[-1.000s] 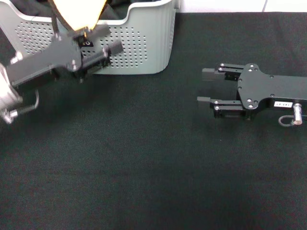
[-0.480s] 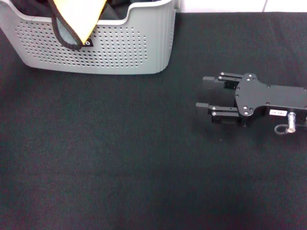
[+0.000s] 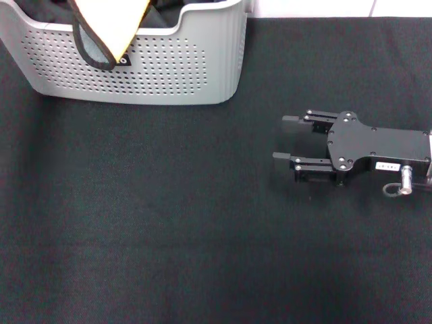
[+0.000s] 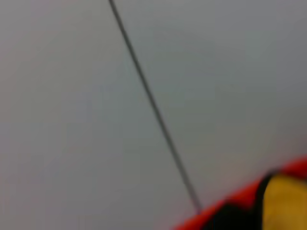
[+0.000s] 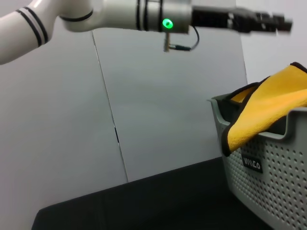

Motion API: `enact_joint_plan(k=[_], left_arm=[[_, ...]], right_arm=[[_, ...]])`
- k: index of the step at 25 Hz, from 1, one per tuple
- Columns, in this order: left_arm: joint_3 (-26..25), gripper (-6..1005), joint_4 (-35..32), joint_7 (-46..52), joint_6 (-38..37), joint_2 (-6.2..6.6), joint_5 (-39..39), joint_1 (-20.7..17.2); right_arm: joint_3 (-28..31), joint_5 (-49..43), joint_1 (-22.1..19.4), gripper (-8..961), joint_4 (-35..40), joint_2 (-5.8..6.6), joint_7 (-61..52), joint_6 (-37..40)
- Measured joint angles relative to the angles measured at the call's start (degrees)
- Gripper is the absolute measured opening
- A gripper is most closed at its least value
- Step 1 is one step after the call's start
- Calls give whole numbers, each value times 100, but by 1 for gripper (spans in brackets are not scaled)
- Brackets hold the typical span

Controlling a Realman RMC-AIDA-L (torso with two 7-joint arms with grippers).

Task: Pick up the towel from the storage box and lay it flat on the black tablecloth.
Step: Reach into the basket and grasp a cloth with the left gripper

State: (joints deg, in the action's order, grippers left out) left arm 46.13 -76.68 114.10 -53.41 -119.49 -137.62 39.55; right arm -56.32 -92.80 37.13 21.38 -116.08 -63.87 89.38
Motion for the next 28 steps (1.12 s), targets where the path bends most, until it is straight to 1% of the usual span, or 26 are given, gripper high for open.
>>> enact_joint_plan(k=[2, 3, 4, 6, 9, 15, 20, 26, 28], left_arm=[[240, 556, 72, 610, 107, -17, -1062, 142], [302, 557, 103, 860, 109, -20, -1460, 200], [339, 557, 121, 1046, 98, -20, -1721, 240], [378, 557, 122, 1230, 72, -21, -1960, 262], [413, 558, 83, 1290, 10, -22, -1896, 221], [418, 538, 122, 1278, -491, -14, -1825, 250], [404, 520, 154, 1353, -533, -15, -1828, 255], [375, 500, 296, 1377, -505, 35, -1765, 283], [362, 493, 489, 1460, -497, 108, -1756, 346]], right_arm=[[-1, 0, 21, 717, -83, -2, 30, 1], [-1, 2, 23, 717, -111, -2, 42, -1], [-2, 4, 19, 717, -126, -2, 48, -4], [-1, 7, -18, 717, -133, -2, 57, -11], [3, 8, -40, 717, -181, -2, 114, -15], [-2, 8, -37, 716, -230, -10, 182, -17], [33, 8, -50, 716, -262, -7, 197, 16], [38, 69, -173, 715, -285, -1, 275, 35], [38, 74, -199, 715, -285, 3, 278, 44]])
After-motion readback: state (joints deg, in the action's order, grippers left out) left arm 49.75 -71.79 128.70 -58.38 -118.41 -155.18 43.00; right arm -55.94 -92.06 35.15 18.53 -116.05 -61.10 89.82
